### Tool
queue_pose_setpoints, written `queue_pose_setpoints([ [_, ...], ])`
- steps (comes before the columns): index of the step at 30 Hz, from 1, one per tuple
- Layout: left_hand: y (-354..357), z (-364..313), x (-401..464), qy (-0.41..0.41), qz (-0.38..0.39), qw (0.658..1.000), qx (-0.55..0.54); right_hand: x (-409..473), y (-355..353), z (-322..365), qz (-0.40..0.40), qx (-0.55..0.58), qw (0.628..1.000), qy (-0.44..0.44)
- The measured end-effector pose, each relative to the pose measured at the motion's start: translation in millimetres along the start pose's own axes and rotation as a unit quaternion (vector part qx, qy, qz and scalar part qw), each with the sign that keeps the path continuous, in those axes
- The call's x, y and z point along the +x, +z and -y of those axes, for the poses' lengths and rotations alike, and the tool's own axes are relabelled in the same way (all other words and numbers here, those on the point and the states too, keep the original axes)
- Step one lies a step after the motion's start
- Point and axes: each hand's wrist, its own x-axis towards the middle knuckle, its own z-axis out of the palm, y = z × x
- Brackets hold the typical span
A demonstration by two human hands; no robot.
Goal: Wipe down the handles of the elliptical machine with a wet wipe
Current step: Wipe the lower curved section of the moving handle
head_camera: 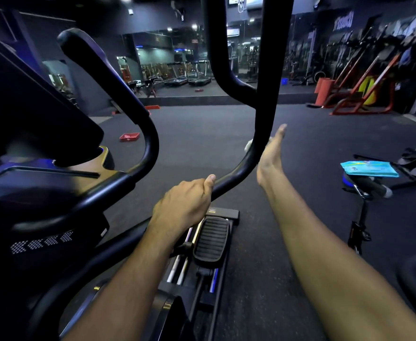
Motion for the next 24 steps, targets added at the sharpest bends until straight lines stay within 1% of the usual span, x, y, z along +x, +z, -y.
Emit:
queue_pose_setpoints([
  [3, -1, -1, -1, -0.006, 0.002, 1.000, 0.002, 8, -4, 5, 0.018, -0.005, 0.999, -0.040],
  [6, 0, 1, 1, -0.008, -0.001, 1.000, -0.008, 4, -6, -7, 0.010, 0.003, 1.000, -0.024],
  [8, 1, 1, 2, -0.009, -0.001, 1.000, -0.018, 0, -4, -18, -0.017, 0.026, 0.999, 0.014],
  [11, 0, 0, 1, -0.019, -0.001, 0.999, -0.029, -16, 5, -39, -0.047, 0.073, 0.991, 0.102],
  [13, 0, 0, 1, -0.026, 0.004, 0.999, -0.038, -36, 18, -51, -0.054, 0.056, 0.985, 0.155],
  [15, 1, 3, 4, -0.022, 0.003, 0.999, -0.048, -62, 35, -59, -0.075, -0.039, 0.986, 0.145],
  [17, 2, 5, 6, -0.007, -0.004, 0.998, -0.056, -98, 50, -68, -0.078, -0.134, 0.983, 0.095],
  [18, 2, 7, 6, -0.001, -0.006, 0.998, -0.057, -115, 54, -74, -0.066, -0.157, 0.983, 0.068],
  [19, 0, 6, 6, -0.005, -0.002, 0.997, -0.072, -127, 57, -80, -0.051, -0.167, 0.983, 0.050],
  [21, -1, 8, 5, -0.010, 0.004, 0.995, -0.094, -135, 60, -82, -0.046, -0.157, 0.985, 0.054],
  [24, -4, 10, 2, -0.015, -0.004, 0.995, -0.098, -109, 61, -62, -0.100, -0.090, 0.985, 0.103],
])
